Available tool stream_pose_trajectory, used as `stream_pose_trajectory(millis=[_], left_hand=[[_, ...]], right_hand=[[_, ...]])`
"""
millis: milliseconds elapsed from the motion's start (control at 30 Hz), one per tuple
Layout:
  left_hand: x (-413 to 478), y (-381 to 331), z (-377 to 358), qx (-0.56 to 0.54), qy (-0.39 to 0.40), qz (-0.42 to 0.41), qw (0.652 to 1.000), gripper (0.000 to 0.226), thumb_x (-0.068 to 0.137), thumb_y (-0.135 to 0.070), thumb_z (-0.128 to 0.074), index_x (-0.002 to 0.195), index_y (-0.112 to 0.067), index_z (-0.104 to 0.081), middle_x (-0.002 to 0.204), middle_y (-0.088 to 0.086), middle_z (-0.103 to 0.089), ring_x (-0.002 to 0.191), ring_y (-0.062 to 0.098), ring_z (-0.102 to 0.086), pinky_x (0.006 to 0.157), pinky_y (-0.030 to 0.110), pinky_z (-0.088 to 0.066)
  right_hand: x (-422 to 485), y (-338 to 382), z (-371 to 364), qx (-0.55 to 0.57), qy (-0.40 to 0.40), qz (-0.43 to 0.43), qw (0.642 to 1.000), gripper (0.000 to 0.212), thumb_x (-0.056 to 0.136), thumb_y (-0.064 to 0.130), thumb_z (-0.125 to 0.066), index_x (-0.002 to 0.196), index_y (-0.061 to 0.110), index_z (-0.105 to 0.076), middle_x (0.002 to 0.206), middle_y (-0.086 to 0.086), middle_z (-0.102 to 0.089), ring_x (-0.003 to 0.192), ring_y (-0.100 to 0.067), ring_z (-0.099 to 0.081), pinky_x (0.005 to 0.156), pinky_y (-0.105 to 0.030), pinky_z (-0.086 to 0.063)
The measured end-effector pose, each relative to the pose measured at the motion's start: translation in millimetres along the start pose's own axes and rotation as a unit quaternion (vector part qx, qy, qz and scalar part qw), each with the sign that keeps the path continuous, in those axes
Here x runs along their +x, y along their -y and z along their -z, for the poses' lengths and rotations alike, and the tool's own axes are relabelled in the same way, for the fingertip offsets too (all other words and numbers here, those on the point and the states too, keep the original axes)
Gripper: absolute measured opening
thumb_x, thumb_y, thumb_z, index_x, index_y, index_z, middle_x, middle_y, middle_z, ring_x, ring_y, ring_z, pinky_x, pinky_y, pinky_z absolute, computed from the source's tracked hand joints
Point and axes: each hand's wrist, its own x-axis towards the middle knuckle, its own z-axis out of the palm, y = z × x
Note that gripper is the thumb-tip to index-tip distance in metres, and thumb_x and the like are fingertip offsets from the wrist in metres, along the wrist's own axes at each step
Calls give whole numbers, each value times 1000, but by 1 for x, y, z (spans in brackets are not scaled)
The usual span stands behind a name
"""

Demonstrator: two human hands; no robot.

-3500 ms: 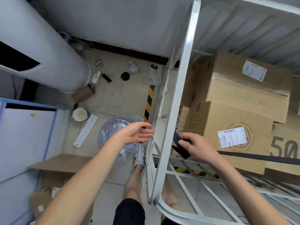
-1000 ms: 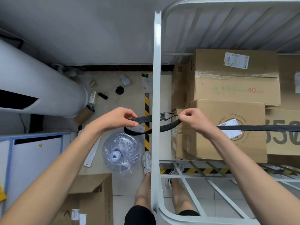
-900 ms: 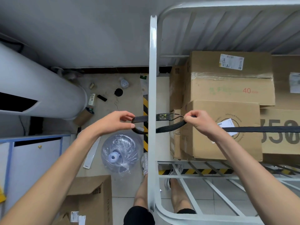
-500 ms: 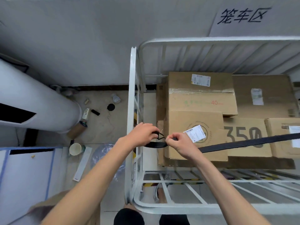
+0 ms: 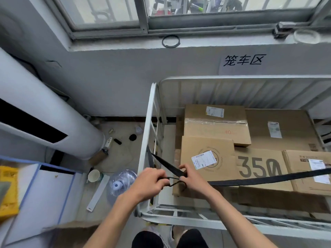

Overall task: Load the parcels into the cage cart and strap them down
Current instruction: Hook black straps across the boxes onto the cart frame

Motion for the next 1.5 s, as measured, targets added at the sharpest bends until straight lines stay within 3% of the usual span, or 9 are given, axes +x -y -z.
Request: stream_pose_trajectory(millis=[133,300,433,500,700,1000,1200,1367,1500], left_hand=[[-33,-32,-23,-33,-25,-33,999,19,97,-32,-58,84,-17,-61,86,1,-66,89,21,-55,80,33,-40],[-71,-63,-44,-57,-50,-60,995,17,97,-32,-56,90,-18,-62,93,4,-66,94,21,-53,87,31,-39],[-101,-91,-70,-58,-72,-80,992,23,93,-39,-51,90,-20,-63,93,4,-63,94,18,-49,86,27,-36],[-113,-99,-86,-70,-86,-73,991,25,92,-41,-52,92,-19,-65,94,4,-65,93,18,-49,87,27,-36],[-134,-116,-138,-51,-119,-26,991,26,92,-43,-50,92,-22,-64,96,2,-67,94,18,-52,89,33,-41],[-158,-162,-173,-21,-166,6,986,13,93,-40,-51,85,-31,-53,91,-4,-64,89,16,-51,89,31,-40],[-149,-208,-207,-2,-180,38,983,14,95,-40,-53,84,-34,-49,91,-9,-59,92,13,-47,88,30,-40],[-95,-261,-237,48,-209,79,973,20,94,-34,-50,101,-21,-63,102,2,-67,98,23,-56,92,35,-40],[-33,-327,-261,89,-194,110,971,25,91,-21,-47,108,-13,-64,106,13,-68,101,32,-59,91,40,-40]], right_hand=[[-10,-6,2,-119,-7,1,993,36,91,29,-57,127,29,-49,112,1,-68,103,-24,-65,78,-32,-48],[-26,-14,-3,-118,-42,-6,992,30,81,34,-52,109,44,-51,93,14,-67,83,-9,-64,67,-30,-47],[-28,-12,3,-144,-19,29,989,48,89,15,-48,137,21,-52,137,-6,-61,120,-22,-59,96,-31,-46],[-33,-13,6,-155,-13,43,987,50,93,12,-50,142,15,-48,143,-9,-56,129,-23,-54,103,-31,-43],[-86,-27,10,-117,-1,118,986,37,95,14,-51,131,15,-57,127,-6,-65,105,-16,-61,90,-26,-49],[-172,-50,36,-116,-2,217,969,33,99,20,-53,132,17,-61,123,0,-67,109,-12,-63,97,-31,-52],[-210,-76,75,-81,12,255,963,28,100,21,-53,126,20,-64,116,9,-66,104,-5,-62,83,-10,-46],[-232,-123,127,-42,82,255,963,28,96,31,-48,110,27,-72,104,10,-73,93,1,-66,80,-22,-53],[-242,-182,186,-46,118,251,960,27,95,16,-47,101,24,-72,94,4,-74,89,-13,-68,78,-30,-55]])
